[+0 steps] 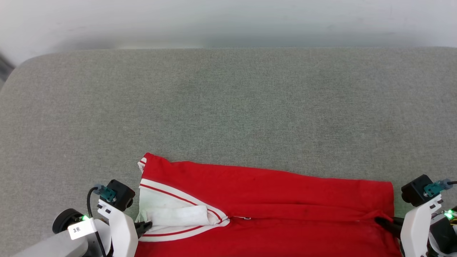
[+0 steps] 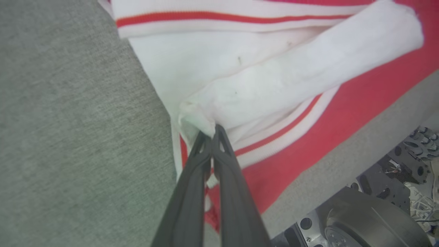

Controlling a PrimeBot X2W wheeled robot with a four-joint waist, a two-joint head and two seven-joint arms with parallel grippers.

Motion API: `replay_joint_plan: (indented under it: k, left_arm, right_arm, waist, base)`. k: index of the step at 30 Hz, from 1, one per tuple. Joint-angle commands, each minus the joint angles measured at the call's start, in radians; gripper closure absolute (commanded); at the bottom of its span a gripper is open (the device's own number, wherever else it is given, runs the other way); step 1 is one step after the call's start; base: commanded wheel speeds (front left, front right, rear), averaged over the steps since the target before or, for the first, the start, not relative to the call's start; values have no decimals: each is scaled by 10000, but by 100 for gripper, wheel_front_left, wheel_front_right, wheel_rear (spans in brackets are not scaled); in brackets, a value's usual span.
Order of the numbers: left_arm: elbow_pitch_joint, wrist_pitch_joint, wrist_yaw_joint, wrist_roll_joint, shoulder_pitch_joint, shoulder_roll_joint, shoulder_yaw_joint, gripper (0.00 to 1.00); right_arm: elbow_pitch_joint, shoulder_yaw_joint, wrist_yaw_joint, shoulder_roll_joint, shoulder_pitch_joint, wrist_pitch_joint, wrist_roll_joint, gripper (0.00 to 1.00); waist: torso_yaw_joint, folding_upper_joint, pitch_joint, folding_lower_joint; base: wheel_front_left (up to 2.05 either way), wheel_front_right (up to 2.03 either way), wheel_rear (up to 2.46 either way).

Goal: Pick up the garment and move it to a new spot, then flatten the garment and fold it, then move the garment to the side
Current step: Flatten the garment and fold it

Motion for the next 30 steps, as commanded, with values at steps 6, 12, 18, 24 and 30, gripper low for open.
replay_joint_plan:
  k: [6,12,18,24,30]
  left_arm:
    - [25,-1702,586,266,271,-82,647,0]
    - [-234,-3228,1613,765,461,23,1144,0]
    - [-598,-4577,3138,1125,876,-133,2074,0]
    - [-1063,-4738,4100,2105,1546,-775,3662,0]
    - [-1376,-4724,4396,3758,2596,-1696,5333,0]
  right_arm:
    - [-432,-439,-11,-97,-68,-450,-391,0]
    - [-1366,-1098,-11,-442,127,-494,-309,0]
    - [-1954,-2658,-11,-601,506,-339,308,0]
    - [-1359,-4107,-11,-252,1292,464,1682,0]
    - [-670,-4577,-10,271,1974,1463,2623,0]
  waist:
    - [-53,0,-286,1]
    - [-30,0,-514,1]
    - [29,0,-499,1]
    - [200,0,-331,1]
    - [396,0,-128,1]
  base:
    - [0,0,0]
    - [0,0,0]
    - [0,0,0]
    - [0,0,0]
    - [0,0,0]
